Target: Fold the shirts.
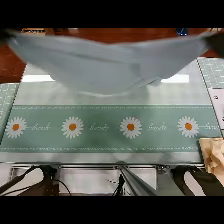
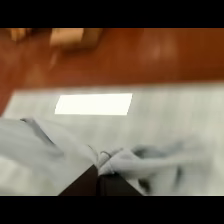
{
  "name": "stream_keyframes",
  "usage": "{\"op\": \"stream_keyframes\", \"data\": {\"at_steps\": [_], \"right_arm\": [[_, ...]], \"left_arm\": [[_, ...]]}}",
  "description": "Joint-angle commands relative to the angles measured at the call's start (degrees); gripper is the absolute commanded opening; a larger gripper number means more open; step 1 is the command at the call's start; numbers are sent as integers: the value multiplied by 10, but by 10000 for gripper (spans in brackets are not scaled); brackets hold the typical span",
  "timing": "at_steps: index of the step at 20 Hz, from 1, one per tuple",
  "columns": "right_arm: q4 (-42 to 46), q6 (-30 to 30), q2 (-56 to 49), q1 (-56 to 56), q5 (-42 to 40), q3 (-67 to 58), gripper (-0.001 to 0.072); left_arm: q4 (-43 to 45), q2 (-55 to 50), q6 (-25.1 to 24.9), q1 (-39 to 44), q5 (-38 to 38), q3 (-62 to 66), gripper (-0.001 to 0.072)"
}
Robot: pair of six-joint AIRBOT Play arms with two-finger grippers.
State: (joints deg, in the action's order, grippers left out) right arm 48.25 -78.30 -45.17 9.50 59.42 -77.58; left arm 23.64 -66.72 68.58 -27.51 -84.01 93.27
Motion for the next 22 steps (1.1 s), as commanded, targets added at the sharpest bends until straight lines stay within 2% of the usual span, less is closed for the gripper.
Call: {"op": "stream_keyframes", "data": {"at_steps": [1,3,6,9,14,16,19,22], "right_arm": [[57,-39,16,47,-10,-173,13],[110,-55,16,54,-2,-247,13],[189,-76,16,54,44,-334,13],[230,-82,16,54,136,-401,13],[283,-81,45,54,281,-421,13],[287,-77,41,54,322,-421,12],[282,-57,-3,54,427,-420,13],[269,-55,-77,54,448,-408,12]], "left_arm": [[-34,115,22,0,97,139,20],[8,166,36,0,126,194,20],[169,235,110,0,128,240,20],[263,284,156,0,77,239,20],[294,295,163,7,-75,238,20],[304,293,162,7,-76,227,20],[304,277,164,8,-93,189,20],[304,253,156,8,-101,97,19]]}}
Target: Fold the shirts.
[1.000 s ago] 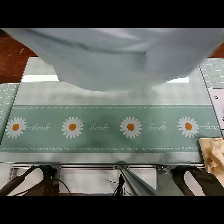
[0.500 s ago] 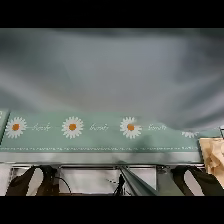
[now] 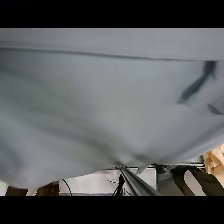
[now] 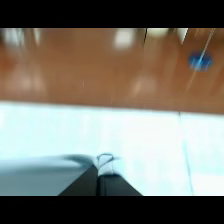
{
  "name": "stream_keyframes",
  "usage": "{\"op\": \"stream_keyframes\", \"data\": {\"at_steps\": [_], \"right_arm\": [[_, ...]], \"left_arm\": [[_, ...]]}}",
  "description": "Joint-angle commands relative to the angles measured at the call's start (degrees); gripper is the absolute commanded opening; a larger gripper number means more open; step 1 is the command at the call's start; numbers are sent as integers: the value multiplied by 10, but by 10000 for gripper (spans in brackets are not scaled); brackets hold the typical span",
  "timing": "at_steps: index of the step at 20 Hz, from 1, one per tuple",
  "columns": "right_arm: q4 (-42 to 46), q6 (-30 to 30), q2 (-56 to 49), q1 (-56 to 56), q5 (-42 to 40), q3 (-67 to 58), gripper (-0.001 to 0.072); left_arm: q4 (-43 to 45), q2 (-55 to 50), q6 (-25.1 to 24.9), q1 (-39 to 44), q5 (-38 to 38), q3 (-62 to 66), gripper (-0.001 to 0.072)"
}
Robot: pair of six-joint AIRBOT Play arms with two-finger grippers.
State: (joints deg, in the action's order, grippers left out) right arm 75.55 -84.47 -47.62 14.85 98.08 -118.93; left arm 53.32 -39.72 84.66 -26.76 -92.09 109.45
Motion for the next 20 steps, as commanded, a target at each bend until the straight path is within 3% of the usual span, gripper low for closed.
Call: {"op": "stream_keyframes", "data": {"at_steps": [1,5,8,13,20], "right_arm": [[-15,5,-86,0,74,17,12],[8,9,-221,-51,75,75,12],[30,9,-332,-109,13,75,13],[24,7,-457,-139,-135,75,13],[10,-12,-532,-140,-313,75,13]], "left_arm": [[7,-27,-11,0,-21,-103,20],[7,-91,-30,5,-2,-268,19],[7,-171,-41,37,45,-337,20],[7,-318,-72,93,183,-340,21],[5,-435,-92,104,366,-341,21]]}}
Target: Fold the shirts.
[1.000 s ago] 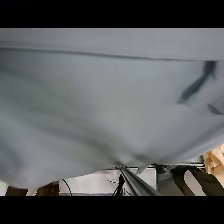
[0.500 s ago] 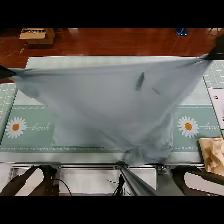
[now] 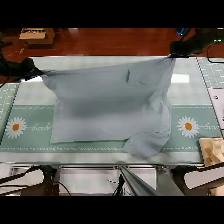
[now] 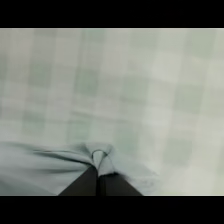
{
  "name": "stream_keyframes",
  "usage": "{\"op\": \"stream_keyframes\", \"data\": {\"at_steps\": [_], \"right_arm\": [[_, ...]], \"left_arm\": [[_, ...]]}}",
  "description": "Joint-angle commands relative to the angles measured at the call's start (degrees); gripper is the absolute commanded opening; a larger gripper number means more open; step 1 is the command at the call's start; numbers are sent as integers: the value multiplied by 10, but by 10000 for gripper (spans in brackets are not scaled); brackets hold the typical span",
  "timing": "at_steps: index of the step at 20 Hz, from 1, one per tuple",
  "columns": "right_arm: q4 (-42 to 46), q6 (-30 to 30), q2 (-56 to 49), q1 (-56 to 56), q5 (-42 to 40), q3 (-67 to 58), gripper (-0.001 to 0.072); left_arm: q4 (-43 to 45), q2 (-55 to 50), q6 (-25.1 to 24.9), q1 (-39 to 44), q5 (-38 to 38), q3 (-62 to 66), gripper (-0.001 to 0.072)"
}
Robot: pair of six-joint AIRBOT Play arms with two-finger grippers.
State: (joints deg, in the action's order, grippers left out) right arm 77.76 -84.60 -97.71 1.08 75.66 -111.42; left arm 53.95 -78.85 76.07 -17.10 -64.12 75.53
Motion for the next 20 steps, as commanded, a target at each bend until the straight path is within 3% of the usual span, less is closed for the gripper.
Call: {"op": "stream_keyframes", "data": {"at_steps": [1,4,6,8,12,16,20], "right_arm": [[-20,-16,-39,-2,-111,0,14],[-33,-29,-67,-2,-153,0,14],[-32,-31,-86,-2,-162,0,14],[-32,-34,-107,-2,-157,0,14],[-25,-48,-143,-2,-105,0,14],[-14,-48,-140,-2,-24,0,14],[5,-47,-106,-2,68,0,13]], "left_arm": [[-3,-56,-6,13,108,-1,21],[-4,-85,-8,39,180,-2,21],[-4,-103,-43,56,208,-2,21],[-3,-120,-66,68,217,-2,21],[-1,-148,-66,73,209,-2,21],[10,-154,-64,60,124,0,21],[55,-154,-45,41,-71,41,20]]}}
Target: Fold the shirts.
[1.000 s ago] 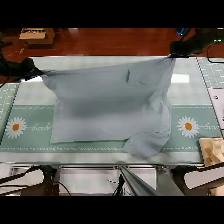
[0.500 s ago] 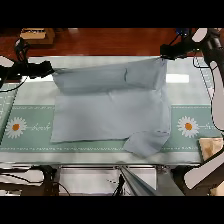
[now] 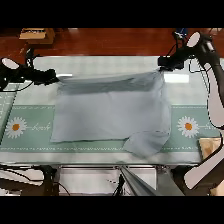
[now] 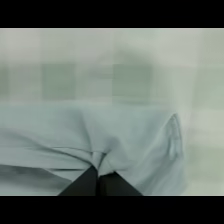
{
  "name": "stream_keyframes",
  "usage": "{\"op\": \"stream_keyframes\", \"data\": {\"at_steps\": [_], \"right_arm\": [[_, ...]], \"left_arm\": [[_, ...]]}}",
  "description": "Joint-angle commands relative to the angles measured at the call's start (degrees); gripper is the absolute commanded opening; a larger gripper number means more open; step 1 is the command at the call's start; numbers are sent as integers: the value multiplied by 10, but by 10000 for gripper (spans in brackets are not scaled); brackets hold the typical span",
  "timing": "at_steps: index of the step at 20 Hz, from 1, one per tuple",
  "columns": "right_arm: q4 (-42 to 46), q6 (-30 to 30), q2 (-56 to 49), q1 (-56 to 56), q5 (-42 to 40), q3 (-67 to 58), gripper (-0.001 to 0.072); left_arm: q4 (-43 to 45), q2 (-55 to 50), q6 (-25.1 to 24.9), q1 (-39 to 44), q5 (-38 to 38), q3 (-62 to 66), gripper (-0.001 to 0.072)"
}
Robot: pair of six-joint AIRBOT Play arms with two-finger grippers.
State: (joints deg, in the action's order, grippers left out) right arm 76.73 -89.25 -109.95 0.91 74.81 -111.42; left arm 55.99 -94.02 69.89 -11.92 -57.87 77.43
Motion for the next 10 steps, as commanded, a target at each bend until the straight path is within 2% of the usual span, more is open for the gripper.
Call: {"op": "stream_keyframes", "data": {"at_steps": [1,4,9,10], "right_arm": [[18,-1,21,0,101,0,14],[18,-16,19,-1,178,2,14],[15,-38,19,-1,169,55,14],[17,-33,19,0,163,67,73]], "left_arm": [[58,-2,39,-13,-167,29,20],[91,-5,67,-13,-234,31,20],[91,-19,104,-11,-242,31,21],[91,-19,103,-11,-242,31,47]]}}
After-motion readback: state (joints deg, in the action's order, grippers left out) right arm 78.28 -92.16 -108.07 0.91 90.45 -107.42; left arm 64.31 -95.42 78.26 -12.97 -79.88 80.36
